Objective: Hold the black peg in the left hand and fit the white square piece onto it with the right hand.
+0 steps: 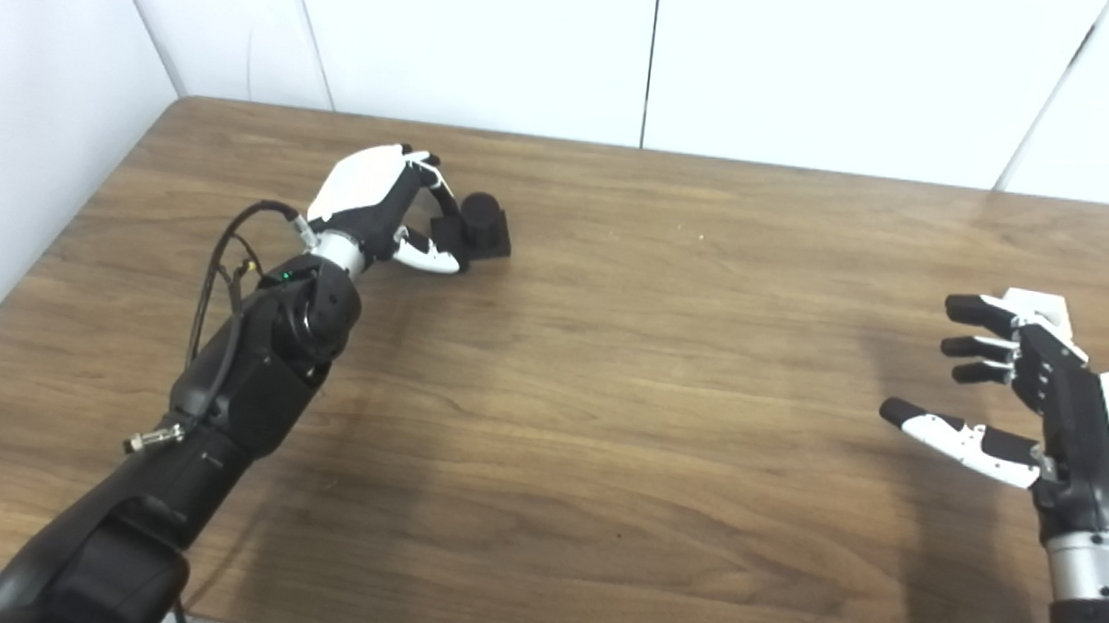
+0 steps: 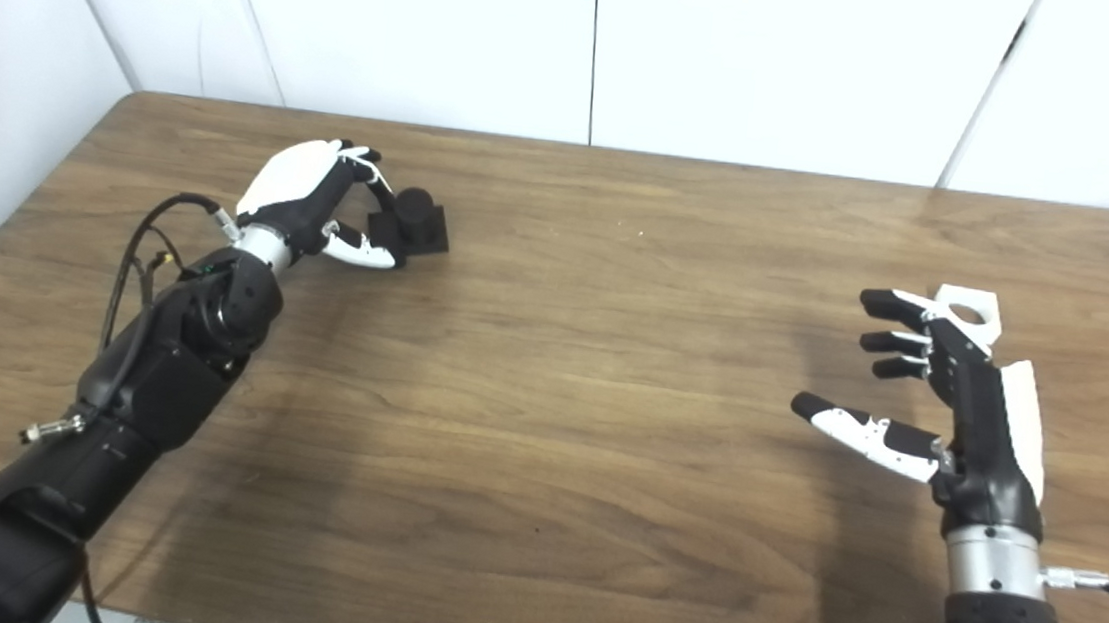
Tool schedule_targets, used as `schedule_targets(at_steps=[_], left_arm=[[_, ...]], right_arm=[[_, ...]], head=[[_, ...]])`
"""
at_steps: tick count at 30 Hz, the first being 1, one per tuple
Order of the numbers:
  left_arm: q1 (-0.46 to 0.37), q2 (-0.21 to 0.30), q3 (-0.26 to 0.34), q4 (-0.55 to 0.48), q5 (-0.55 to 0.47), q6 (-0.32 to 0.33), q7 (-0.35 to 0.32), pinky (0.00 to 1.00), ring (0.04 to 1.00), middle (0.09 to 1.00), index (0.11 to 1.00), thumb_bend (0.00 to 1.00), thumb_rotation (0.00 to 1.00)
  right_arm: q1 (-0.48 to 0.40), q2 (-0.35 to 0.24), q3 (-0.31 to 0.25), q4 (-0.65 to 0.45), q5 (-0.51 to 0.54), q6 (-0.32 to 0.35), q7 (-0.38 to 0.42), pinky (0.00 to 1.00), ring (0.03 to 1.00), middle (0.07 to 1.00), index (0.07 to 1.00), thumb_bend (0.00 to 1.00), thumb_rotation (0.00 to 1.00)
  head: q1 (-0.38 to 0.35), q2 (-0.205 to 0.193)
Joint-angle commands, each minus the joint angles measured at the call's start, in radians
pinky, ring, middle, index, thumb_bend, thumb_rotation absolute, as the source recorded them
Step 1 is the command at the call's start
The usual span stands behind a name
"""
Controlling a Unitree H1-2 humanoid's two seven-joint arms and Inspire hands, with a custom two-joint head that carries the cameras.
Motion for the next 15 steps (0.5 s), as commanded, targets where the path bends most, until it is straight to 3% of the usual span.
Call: schedule_targets(at_steps=[1, 15], left_arm=[[0.014, 0.011, -0.012, -0.022, -0.038, -0.048, -0.059, 1.00, 1.000, 0.945, 0.490, 0.52, 0.09], [0.042, 0.035, -0.017, -0.132, -0.188, -0.141, -0.242, 1.00, 1.000, 0.971, 0.490, 0.52, 0.09]], right_arm=[[-0.030, -0.001, -0.003, -0.021, -0.001, -0.018, -0.008, 0.58, 0.664, 0.749, 0.711, 0.68, 0.00], [-0.029, -0.001, 0.003, -0.022, -0.004, -0.029, -0.008, 0.58, 0.664, 0.747, 0.709, 0.67, 0.00]], head=[[-0.001, 0.001], [-0.008, 0.005]])
